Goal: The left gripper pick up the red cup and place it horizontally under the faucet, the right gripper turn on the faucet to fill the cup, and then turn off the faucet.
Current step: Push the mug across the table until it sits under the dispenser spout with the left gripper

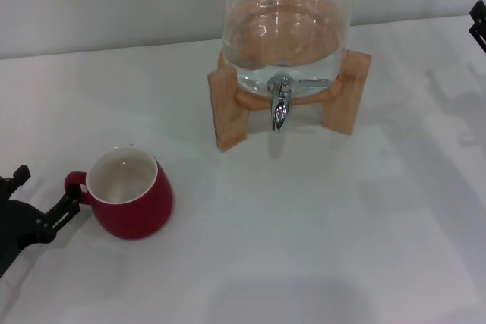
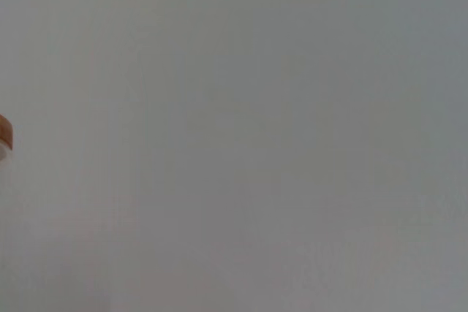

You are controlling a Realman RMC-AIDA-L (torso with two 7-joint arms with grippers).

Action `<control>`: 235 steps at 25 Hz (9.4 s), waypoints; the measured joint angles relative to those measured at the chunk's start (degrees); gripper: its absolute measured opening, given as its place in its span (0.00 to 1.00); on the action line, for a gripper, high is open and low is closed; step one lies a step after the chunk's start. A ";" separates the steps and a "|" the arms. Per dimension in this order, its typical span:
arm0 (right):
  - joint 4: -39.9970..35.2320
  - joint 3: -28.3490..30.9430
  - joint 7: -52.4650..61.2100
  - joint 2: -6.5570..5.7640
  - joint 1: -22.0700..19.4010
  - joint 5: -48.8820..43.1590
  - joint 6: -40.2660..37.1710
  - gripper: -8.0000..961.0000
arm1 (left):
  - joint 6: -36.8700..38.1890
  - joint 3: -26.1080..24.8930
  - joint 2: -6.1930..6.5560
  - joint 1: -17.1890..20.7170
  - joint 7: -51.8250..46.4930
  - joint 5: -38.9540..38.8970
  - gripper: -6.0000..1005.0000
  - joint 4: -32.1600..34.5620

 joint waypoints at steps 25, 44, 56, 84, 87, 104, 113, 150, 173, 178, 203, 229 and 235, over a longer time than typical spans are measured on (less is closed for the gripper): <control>-0.02 -0.12 0.00 0.00 0.00 0.00 -0.08 0.84 | -1.26 0.19 0.18 -2.22 -2.72 0.01 0.29 0.41; 0.00 -0.12 0.00 0.05 0.20 0.00 -0.27 0.84 | -1.25 1.71 0.54 -4.52 -4.31 -0.01 0.14 0.37; -0.10 -1.22 0.00 0.09 0.28 0.00 -0.35 0.84 | -2.08 5.29 -0.06 -9.85 -7.81 0.00 0.14 1.81; -0.58 -3.67 0.53 -0.09 0.31 0.00 -0.35 0.84 | -4.62 10.38 -3.61 -17.23 -10.86 0.00 0.16 1.81; -0.62 -3.70 0.53 -0.09 0.37 0.00 -0.35 0.84 | -5.30 10.83 -4.04 -17.76 -10.85 0.00 0.16 1.82; -0.62 -3.72 0.53 -0.08 0.45 0.00 -0.35 0.84 | -8.63 13.26 -5.31 -20.44 -10.86 0.00 0.17 0.67; -0.66 -3.72 0.53 -0.08 0.62 0.00 -0.35 0.84 | -8.95 14.45 -5.28 -20.95 -11.46 0.00 0.17 -0.07; -0.70 -3.82 0.53 -0.08 0.53 0.00 -1.14 0.84 | -14.49 16.11 -5.45 -21.85 -11.56 0.00 0.19 -1.10; -0.70 -3.81 0.52 -0.09 0.70 0.00 -1.58 0.84 | -14.78 17.58 -5.18 -23.34 -15.22 0.00 0.20 -1.54; -0.70 -3.82 0.53 -0.09 0.70 0.00 -1.63 0.84 | -14.78 17.76 -5.14 -23.56 -15.88 0.00 0.21 -1.60; -0.70 -3.81 0.53 -0.09 0.61 0.15 -1.75 0.84 | -15.88 17.98 -5.36 -23.41 -16.95 0.00 0.39 -1.88; -0.71 -4.27 0.57 -0.09 0.34 -0.01 -1.77 0.84 | -16.11 14.71 -5.36 -19.67 -16.11 -0.30 0.40 -2.66; -0.71 -4.34 0.64 -0.09 0.18 -0.01 -1.81 0.84 | -18.51 12.67 -5.37 -19.03 -14.10 -0.26 0.42 -3.41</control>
